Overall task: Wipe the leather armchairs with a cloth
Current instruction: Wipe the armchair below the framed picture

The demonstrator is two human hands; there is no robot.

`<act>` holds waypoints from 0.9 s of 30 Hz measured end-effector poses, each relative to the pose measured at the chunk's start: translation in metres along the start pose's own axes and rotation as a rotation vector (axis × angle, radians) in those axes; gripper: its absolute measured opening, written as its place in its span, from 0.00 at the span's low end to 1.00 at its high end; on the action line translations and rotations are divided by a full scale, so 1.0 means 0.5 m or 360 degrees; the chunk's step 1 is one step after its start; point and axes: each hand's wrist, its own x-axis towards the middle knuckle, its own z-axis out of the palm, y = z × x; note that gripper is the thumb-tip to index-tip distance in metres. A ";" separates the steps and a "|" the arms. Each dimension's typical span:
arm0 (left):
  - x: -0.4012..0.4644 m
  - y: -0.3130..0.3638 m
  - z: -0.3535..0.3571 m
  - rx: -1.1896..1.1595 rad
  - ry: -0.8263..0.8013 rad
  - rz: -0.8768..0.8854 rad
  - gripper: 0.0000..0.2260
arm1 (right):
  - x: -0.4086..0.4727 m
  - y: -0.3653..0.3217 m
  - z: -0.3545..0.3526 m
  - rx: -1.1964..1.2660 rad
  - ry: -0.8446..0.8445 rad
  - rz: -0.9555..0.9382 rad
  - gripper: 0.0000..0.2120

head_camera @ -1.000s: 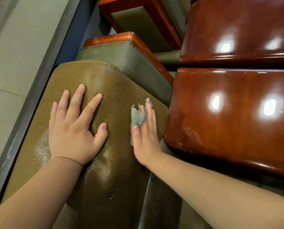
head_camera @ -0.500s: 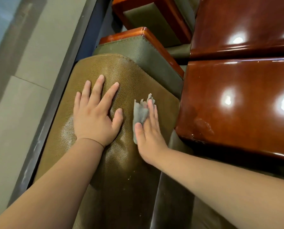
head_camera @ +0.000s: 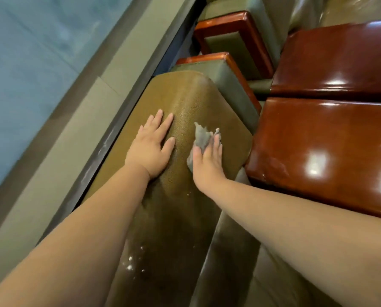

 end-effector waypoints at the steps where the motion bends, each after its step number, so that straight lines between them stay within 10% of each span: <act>1: -0.058 -0.020 0.003 -0.0012 -0.0046 -0.0015 0.30 | 0.000 0.029 -0.009 -0.0014 0.0036 0.0268 0.32; 5: -0.204 -0.072 0.040 0.0122 -0.0005 -0.0070 0.31 | -0.015 0.059 0.003 0.0244 0.0077 0.1103 0.31; 12: -0.195 -0.090 0.080 0.0075 0.0237 -0.0011 0.32 | -0.080 -0.012 0.112 0.0042 0.0135 -0.0649 0.32; 20: -0.193 -0.094 0.094 0.0081 0.0365 0.0030 0.31 | -0.016 0.163 0.049 0.0632 0.0372 0.0729 0.24; 27: -0.190 -0.099 0.096 0.0089 0.0414 0.0043 0.32 | -0.092 0.012 0.134 0.0058 0.0321 -0.0378 0.39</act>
